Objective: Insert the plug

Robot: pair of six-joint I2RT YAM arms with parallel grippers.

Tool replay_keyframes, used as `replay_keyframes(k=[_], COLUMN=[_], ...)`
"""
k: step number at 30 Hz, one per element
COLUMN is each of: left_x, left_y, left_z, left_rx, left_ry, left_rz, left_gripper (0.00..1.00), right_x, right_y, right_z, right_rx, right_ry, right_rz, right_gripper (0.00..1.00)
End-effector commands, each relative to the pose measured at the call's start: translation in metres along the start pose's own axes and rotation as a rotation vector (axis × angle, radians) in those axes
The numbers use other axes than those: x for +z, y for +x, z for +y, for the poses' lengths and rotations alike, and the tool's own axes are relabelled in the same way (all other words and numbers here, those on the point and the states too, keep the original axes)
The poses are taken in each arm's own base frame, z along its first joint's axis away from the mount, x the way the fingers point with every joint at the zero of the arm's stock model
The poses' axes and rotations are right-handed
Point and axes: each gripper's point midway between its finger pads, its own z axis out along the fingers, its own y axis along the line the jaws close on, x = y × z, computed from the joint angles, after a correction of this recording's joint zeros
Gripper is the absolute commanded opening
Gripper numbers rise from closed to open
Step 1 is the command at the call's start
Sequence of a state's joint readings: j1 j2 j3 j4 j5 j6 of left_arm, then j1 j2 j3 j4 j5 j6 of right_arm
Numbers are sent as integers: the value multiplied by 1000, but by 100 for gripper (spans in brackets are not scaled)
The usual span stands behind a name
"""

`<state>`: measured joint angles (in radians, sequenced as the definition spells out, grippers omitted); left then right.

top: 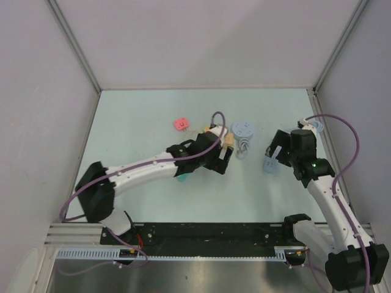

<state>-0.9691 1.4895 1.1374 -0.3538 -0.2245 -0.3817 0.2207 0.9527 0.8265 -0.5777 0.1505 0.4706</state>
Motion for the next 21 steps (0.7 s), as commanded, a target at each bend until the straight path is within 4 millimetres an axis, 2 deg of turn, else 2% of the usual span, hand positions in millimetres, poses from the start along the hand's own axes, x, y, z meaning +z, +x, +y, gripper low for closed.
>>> replay_keyframes(k=[1,3,5,7,10,12,16,21], left_x=[40,62,75,89,101,103,103,86], left_y=[3,17,25,43,55,64,78,94], left_z=[-24,-22,-20,-11,3,11,43,79], left_rx=[80,104,122,140,143,120,96,36], left_ry=[39,14,-7,-51,-91,-99,-168,-237], left_rz=[69,116,142,194,219,252,279,299], left_gripper=[100,100,100,100,100,100,100,100], right_x=[-10,-11,-10,-9,-6,-5,0,8], right_y=[12,15,18,22,23,26,28,28], right_z=[-25,-25,-23,-18,-15,-10,-4,4], right_rx=[18,9,1,-9,-32,-43,-56,-60], right_ry=[27,14,-3,-34,-56,-87,-115,-147], right_rz=[23,28,37,53,55,71,86,91], right_gripper=[100,100,100,100,100,100,100,100])
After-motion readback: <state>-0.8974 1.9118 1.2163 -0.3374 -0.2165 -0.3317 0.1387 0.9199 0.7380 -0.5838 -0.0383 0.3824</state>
